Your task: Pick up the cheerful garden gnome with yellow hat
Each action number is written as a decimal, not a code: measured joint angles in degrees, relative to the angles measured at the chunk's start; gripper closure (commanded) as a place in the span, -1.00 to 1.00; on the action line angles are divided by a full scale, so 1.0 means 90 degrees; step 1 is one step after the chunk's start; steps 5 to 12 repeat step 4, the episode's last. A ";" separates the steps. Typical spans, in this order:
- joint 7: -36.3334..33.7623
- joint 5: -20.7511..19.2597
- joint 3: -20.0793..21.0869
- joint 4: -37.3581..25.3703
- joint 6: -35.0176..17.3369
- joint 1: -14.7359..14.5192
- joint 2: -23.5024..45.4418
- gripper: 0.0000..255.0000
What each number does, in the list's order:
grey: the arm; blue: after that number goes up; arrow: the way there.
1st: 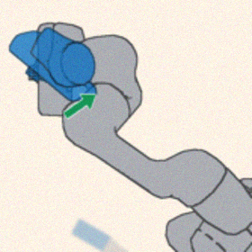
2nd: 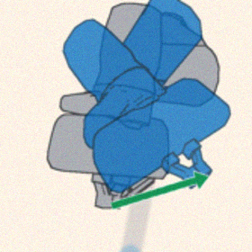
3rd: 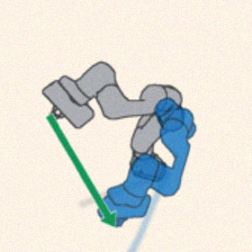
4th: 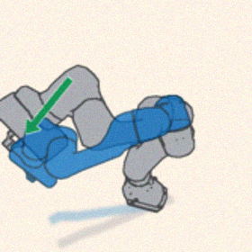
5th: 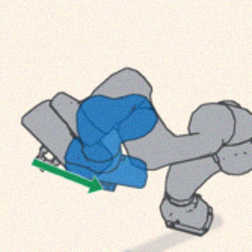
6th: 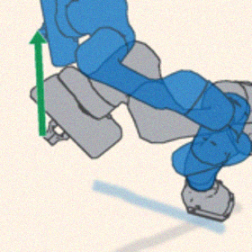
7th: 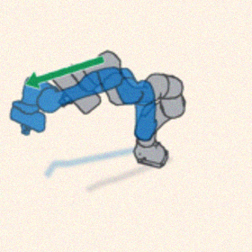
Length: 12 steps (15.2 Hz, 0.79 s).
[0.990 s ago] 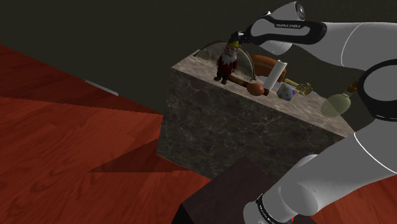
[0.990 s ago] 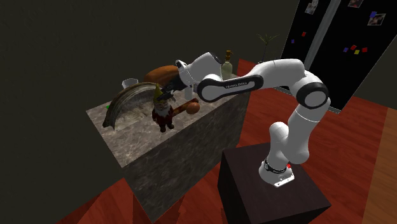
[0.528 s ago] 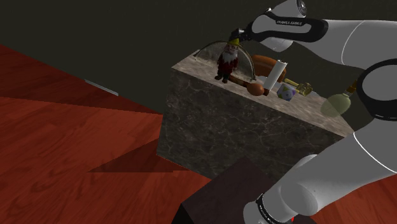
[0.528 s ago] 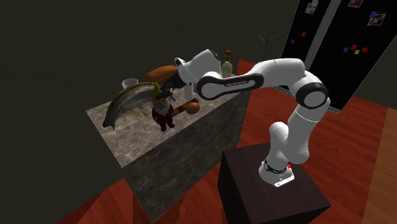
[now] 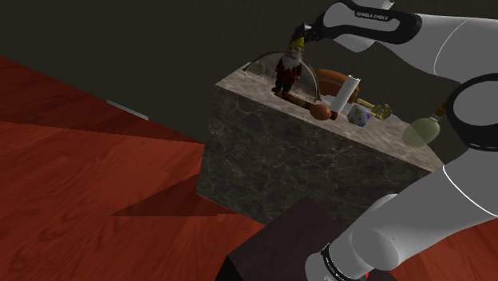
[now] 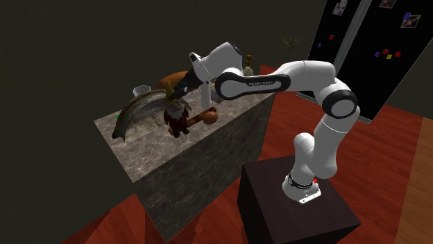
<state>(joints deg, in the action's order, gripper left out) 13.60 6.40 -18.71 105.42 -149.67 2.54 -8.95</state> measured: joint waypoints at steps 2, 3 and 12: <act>-0.0027 -0.0017 0.0001 -0.0183 0.0163 0.0004 0.0021 1.00; -0.0001 0.0017 -0.0021 -0.0345 0.0273 0.0003 0.0078 1.00; -0.0021 0.0005 -0.0016 -0.0410 0.0329 0.0004 0.0086 1.00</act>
